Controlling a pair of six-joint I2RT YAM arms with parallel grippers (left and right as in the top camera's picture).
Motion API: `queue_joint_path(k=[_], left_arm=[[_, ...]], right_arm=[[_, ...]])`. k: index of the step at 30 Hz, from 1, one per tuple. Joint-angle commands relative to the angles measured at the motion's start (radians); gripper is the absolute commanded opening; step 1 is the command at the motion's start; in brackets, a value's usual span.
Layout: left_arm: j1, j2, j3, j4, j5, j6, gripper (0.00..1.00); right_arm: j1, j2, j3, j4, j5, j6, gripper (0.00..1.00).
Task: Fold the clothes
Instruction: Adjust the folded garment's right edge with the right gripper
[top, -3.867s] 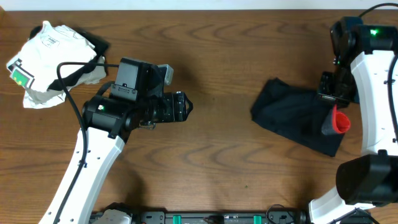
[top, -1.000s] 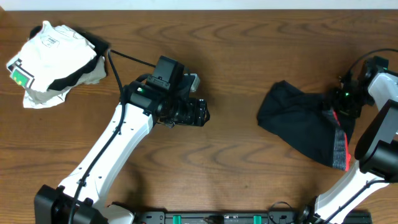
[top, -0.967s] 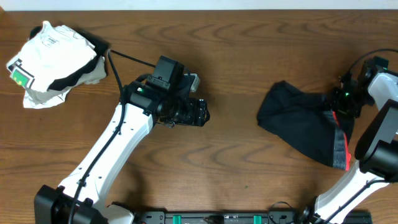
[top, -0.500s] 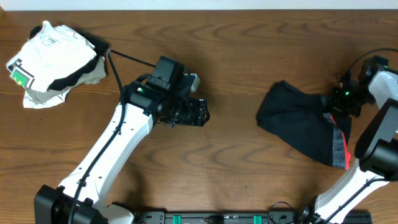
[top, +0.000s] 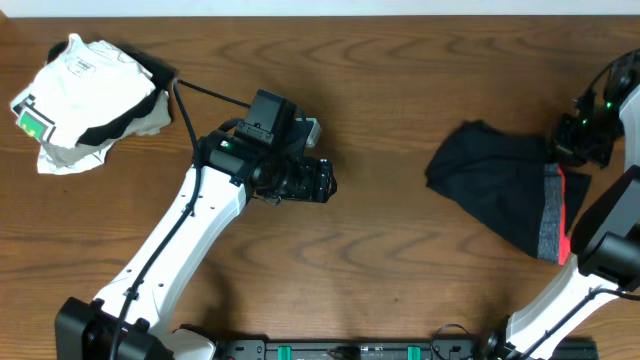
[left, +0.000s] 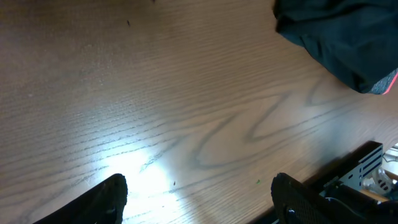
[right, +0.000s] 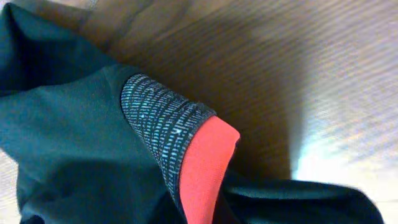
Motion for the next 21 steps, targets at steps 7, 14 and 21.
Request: queue_joint_path(k=[7,14,21], left_arm=[[-0.001,-0.002,0.017,0.0,-0.01,0.02,0.76],[-0.001,-0.002,0.017,0.001,-0.01,0.02,0.76],[0.0,-0.002,0.017,0.001,-0.01,0.02,0.76]], right_arm=[[0.001,0.01,0.045,0.0,0.05,0.039,0.02],[0.001,0.01,0.045,0.011,0.091,0.061,0.07],[0.0,0.01,0.045,0.01,0.091,0.06,0.07]])
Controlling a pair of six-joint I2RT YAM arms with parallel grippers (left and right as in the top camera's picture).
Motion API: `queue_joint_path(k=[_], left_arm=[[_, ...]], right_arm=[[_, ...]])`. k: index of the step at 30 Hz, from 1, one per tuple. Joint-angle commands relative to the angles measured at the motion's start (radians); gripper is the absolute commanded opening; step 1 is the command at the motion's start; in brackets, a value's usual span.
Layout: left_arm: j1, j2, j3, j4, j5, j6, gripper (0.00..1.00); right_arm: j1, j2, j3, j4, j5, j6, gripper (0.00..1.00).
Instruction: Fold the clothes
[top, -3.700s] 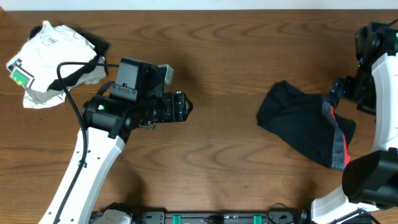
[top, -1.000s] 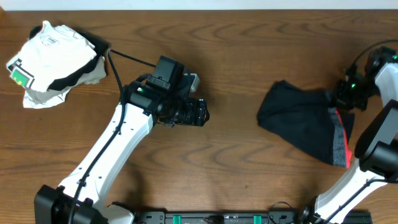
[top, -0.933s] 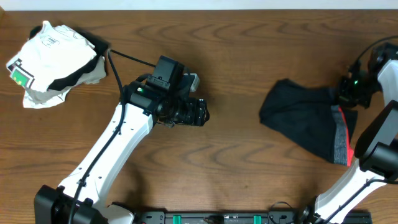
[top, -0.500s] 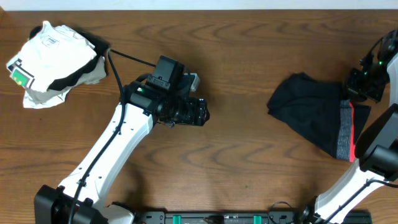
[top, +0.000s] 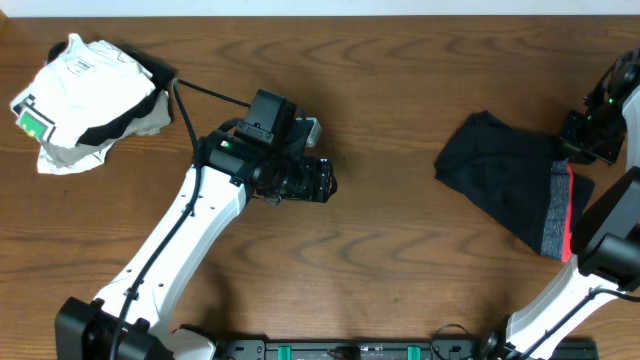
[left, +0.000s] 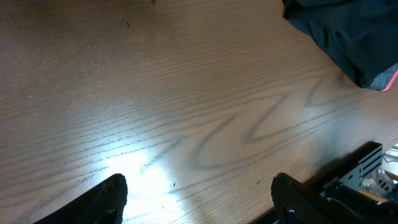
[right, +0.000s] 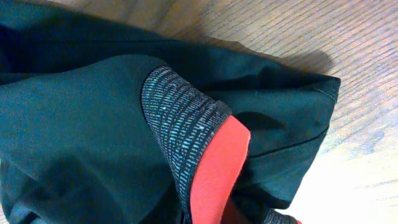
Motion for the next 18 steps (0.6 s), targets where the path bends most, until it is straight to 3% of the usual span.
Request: queue_joint_path(k=[1,4,11,18], left_arm=[[-0.001,-0.002,0.017,-0.001,-0.009,0.02,0.76],[-0.001,-0.002,0.017,-0.002,-0.009,0.02,0.76],[-0.001,-0.002,0.017,-0.002,-0.009,0.02,0.76],[-0.001,-0.002,0.017,-0.002,-0.009,0.02,0.76]], right_arm=[[0.0,0.01,0.022,-0.001,0.014,0.013,0.05],[0.0,0.01,0.022,-0.019,0.04,0.047,0.01],[-0.012,0.01,0.023,-0.07,0.192,0.157,0.01],[-0.068,0.008,0.023,-0.098,0.224,0.26,0.01]])
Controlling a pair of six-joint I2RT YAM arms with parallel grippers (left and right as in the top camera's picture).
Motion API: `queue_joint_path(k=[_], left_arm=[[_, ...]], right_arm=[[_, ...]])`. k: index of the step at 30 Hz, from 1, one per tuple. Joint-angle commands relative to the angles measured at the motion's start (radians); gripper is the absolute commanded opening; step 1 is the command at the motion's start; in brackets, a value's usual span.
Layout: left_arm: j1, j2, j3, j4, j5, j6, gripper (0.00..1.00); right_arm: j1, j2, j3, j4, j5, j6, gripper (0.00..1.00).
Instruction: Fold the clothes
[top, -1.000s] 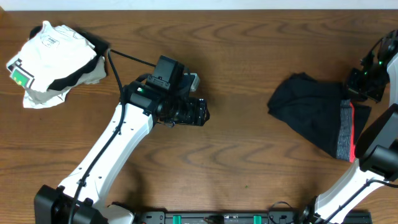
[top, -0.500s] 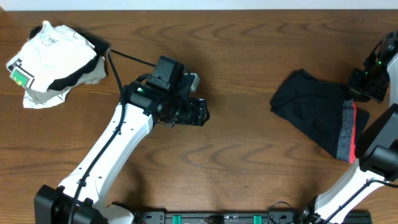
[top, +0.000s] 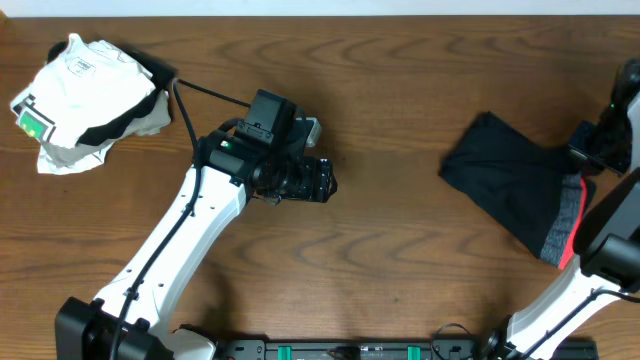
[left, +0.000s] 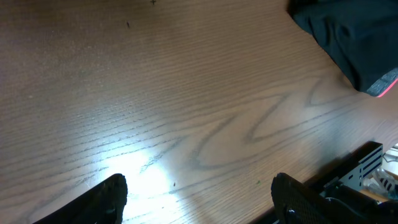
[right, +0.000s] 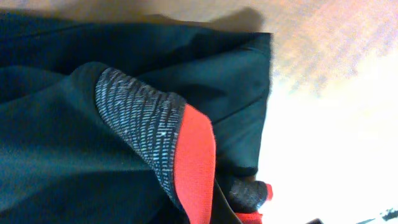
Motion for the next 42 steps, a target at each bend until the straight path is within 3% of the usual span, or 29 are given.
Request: queue_joint_path(k=[1,17,23,35,36,37,38,39,42], left_arm=[[-0.001,-0.002,0.017,-0.002,-0.01,0.018,0.76],[-0.001,-0.002,0.017,-0.002,-0.013,0.018,0.76],[-0.001,-0.002,0.017,-0.002,-0.013,0.018,0.76],[-0.001,-0.002,0.017,0.002,-0.013,0.018,0.76],[-0.001,-0.002,0.017,0.002,-0.012,0.018,0.76],[-0.001,-0.002,0.017,0.002,-0.012,0.018,0.77],[-0.001,-0.002,0.017,0.002,-0.013,0.018,0.76],[-0.001,-0.002,0.017,0.002,-0.012,0.018,0.76],[-0.001,-0.002,0.017,0.002,-0.012,0.018,0.76]], right_arm=[[-0.039,0.006,0.021,-0.02,0.081,0.113,0.01],[-0.082,-0.078,0.02,-0.135,0.138,0.215,0.02],[-0.133,-0.078,0.019,-0.204,0.192,0.346,0.02],[-0.227,-0.078,0.019,-0.244,0.167,0.353,0.1],[-0.228,-0.078,0.019,-0.244,0.166,0.353,0.14],[-0.228,-0.078,0.019,-0.244,0.166,0.353,0.24],[-0.228,-0.078,0.019,-0.244,0.166,0.353,0.47],[-0.227,-0.078,0.019,-0.244,0.167,0.352,0.8],[-0.228,-0.078,0.019,-0.249,0.171,0.352,0.83]])
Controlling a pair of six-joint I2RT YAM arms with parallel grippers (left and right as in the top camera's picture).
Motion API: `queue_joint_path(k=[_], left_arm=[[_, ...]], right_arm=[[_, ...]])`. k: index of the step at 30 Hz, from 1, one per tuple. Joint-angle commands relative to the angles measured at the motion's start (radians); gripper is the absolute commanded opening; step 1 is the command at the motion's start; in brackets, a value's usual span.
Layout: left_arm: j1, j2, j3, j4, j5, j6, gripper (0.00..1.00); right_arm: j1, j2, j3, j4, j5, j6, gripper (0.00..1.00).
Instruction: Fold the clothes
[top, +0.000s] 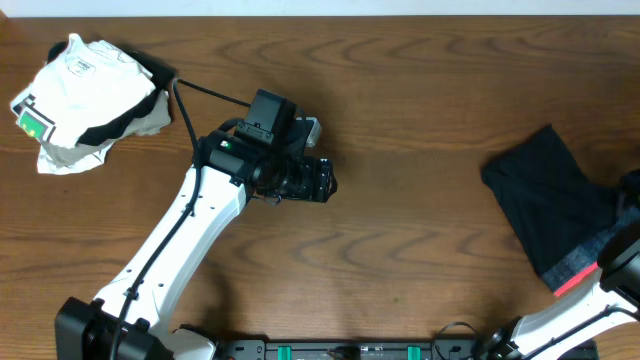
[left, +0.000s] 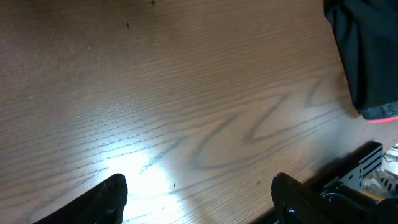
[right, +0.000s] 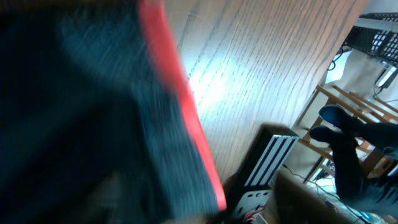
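A black garment (top: 548, 212) with a grey and red band (top: 578, 279) lies crumpled at the table's right edge, and it also shows in the left wrist view as dark cloth (left: 367, 56). My right gripper (top: 632, 190) sits at the frame's right border, mostly cut off. In its own view blurred black cloth (right: 68, 112) and the red band (right: 180, 106) fill the frame and hide the fingers. My left gripper (left: 199, 205) hovers over bare wood mid-table, open, with both fingertips (left: 106, 199) apart and nothing between them.
A pile of white and dark clothes (top: 85, 100) rests at the far left corner of the wooden table (top: 400, 260). The left arm (top: 190, 230) crosses the left half. A metal rail (top: 350, 350) runs along the front edge.
The black garment has shifted further right, toward the table's edge, and stands more upright in shape. My right gripper has moved right, almost out of the overhead view. The left arm is unchanged.
At first the black garment lay spread right of centre with my right gripper at its far right corner. At each later moment garment and gripper stood further right. Now the garment is bunched at the right edge. My left gripper stayed open mid-table throughout.
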Motion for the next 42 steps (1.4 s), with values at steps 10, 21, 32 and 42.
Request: queue_joint_path(k=[10,21,32,42], left_arm=[[0.0,-0.002,0.017,0.001,-0.012,0.018,0.76],[-0.001,-0.002,0.017,0.019,-0.012,0.017,0.76],[-0.001,-0.002,0.017,0.019,-0.012,0.017,0.76],[-0.001,-0.002,0.017,0.019,-0.012,0.018,0.76]], right_arm=[[-0.009,-0.026,0.018,-0.018,-0.05,-0.001,0.76],[0.055,-0.026,-0.032,0.081,-0.338,-0.292,0.01],[0.148,-0.026,-0.311,0.385,-0.345,-0.186,0.02],[0.309,-0.024,-0.455,0.641,-0.346,-0.156,0.01]])
